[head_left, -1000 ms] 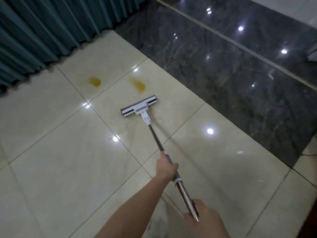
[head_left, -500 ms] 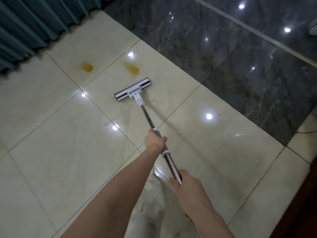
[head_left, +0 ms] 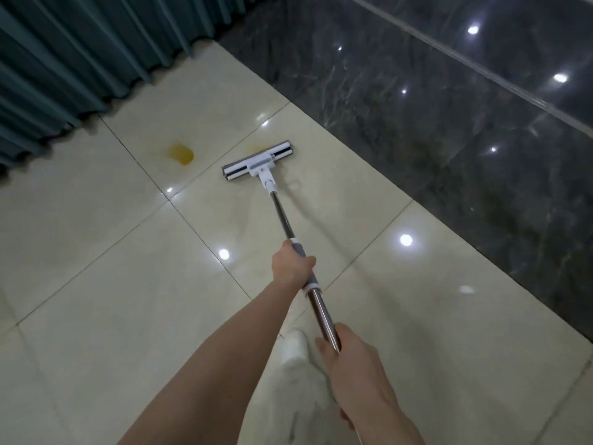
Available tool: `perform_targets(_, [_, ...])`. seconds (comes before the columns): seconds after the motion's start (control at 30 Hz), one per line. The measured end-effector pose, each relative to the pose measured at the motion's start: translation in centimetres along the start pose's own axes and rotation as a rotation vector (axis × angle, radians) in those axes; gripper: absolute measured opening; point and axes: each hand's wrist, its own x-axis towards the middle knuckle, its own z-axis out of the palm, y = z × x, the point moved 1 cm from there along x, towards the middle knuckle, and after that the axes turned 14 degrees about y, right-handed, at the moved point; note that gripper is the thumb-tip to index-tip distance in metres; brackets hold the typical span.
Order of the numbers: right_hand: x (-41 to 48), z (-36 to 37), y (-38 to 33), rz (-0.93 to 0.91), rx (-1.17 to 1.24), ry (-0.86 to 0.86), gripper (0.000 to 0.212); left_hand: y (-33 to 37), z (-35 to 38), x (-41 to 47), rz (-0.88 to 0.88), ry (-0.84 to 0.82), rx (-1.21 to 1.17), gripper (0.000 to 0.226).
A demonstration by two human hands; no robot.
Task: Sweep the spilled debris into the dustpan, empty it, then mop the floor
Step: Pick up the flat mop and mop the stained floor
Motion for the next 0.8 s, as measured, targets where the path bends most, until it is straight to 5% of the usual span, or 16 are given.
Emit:
perform_targets(0.4, [13.3, 4.9, -16.7, -0.063, 0.053, 0.026, 0.024, 7.5, -5.3, 20.0, -0.023, -0.018, -0.036, 0.046])
perform_targets(0.8, [9.3, 0.9, -9.6, -0.078, 0.025, 0.043, 0.021, 7.5, -3.3, 11.1, -0.093, -0.078, -0.019, 0.054])
